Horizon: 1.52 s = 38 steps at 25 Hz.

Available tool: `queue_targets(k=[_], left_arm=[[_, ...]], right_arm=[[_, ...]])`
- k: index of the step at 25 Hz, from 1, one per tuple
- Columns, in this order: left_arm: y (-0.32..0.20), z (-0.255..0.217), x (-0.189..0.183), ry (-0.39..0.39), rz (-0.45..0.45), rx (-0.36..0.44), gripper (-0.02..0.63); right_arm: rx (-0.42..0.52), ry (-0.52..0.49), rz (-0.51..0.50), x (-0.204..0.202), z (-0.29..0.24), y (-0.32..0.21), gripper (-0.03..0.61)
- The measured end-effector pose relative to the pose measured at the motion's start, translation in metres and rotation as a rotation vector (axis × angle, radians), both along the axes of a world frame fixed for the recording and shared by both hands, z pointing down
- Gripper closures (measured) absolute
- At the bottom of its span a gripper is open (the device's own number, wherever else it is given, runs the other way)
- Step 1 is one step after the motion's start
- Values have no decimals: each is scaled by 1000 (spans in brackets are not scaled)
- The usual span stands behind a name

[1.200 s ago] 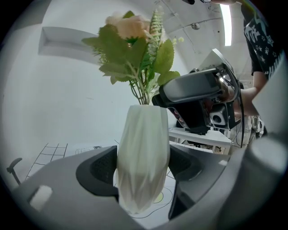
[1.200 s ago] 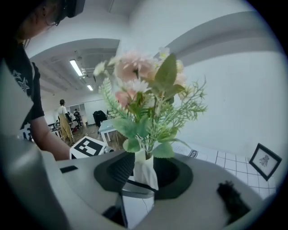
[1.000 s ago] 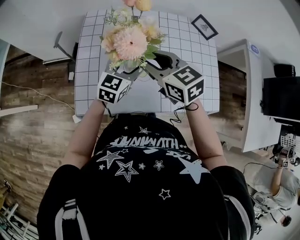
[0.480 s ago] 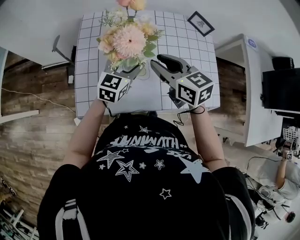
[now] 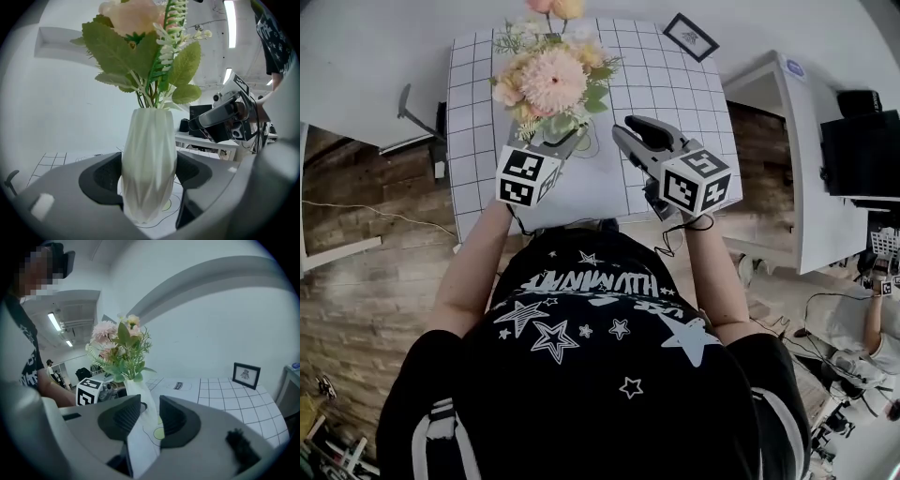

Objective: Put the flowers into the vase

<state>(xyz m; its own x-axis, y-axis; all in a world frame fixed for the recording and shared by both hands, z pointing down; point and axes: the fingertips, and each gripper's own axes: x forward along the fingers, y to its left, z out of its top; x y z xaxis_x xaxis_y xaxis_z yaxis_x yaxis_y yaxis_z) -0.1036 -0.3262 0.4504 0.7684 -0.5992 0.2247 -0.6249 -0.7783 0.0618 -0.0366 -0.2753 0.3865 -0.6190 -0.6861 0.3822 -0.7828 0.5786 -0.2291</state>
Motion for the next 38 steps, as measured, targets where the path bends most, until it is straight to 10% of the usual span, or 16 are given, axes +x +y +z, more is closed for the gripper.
queue_targets(k=[19,38], left_arm=[[10,17,-20,32,-15,-101,169],[85,7,-25,44,-320,-149,212]], right_arm=[[-42,26,76,7,19,9,445],[24,-77,-82,73,-2,50,540]])
